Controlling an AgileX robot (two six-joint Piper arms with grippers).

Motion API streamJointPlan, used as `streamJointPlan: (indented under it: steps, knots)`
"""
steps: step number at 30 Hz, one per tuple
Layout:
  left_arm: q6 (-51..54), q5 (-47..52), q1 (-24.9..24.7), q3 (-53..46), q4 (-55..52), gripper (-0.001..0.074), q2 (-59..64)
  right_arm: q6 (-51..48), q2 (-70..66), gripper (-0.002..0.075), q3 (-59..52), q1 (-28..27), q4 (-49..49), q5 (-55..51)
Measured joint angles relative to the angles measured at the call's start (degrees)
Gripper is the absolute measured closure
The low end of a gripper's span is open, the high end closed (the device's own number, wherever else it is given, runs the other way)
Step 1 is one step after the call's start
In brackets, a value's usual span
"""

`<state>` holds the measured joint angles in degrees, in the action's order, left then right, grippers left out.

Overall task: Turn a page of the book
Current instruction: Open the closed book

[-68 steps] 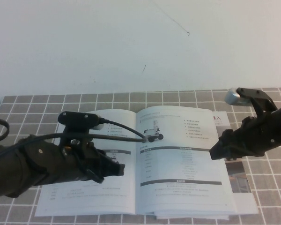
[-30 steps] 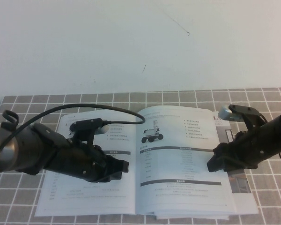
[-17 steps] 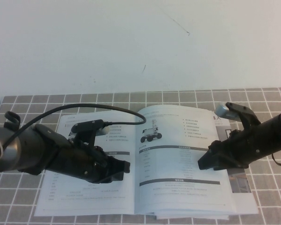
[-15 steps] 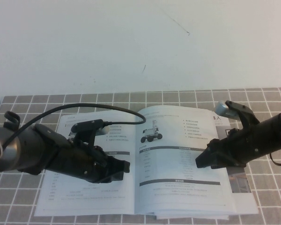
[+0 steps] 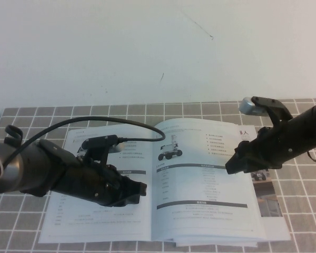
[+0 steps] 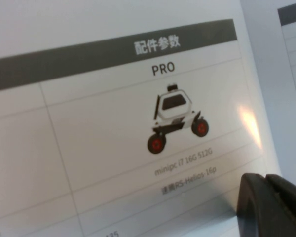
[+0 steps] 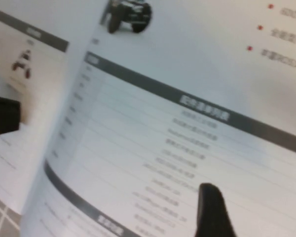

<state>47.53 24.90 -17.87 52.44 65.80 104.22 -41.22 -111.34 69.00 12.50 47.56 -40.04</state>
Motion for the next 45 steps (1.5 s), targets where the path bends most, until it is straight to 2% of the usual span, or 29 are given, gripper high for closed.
streamJointPlan:
  steps: [5, 12, 21, 25, 28, 36, 45]
  knots:
    - [0.00, 0.23, 0.00, 0.00, 0.24, 0.0738, 0.00, 3.23, -2.63, 0.0336, 0.22, 0.00, -4.32, -0.21]
    - [0.00, 0.23, 0.00, 0.00, 0.24, 0.0738, 0.00, 3.44, -4.42, 0.0337, 0.59, -0.14, -2.58, -1.53]
    - [0.07, 0.23, 0.00, 0.00, 0.24, 0.0738, 0.00, -12.18, -4.88, 0.0337, 0.59, -0.14, 19.97, -4.26]
    - [0.25, 0.26, 0.00, 0.00, 0.24, 0.0738, 0.00, -14.91, -4.88, 0.0338, 0.68, -0.14, 23.74, -5.34]
    - [2.09, 0.36, 0.00, 0.00, 1.15, 0.0738, 0.00, -13.48, -4.35, 0.0338, 2.09, -0.14, 20.15, -5.45]
    - [2.98, -2.46, 0.00, 0.00, 2.96, 0.0738, -5.12, 0.99, -0.36, 0.0338, 7.03, -0.14, -2.34, -7.06]
    - [4.71, -6.94, 0.00, 0.00, 2.36, 0.0738, -5.30, 2.69, -1.36, 0.0338, 5.31, -0.14, -5.31, -4.05]
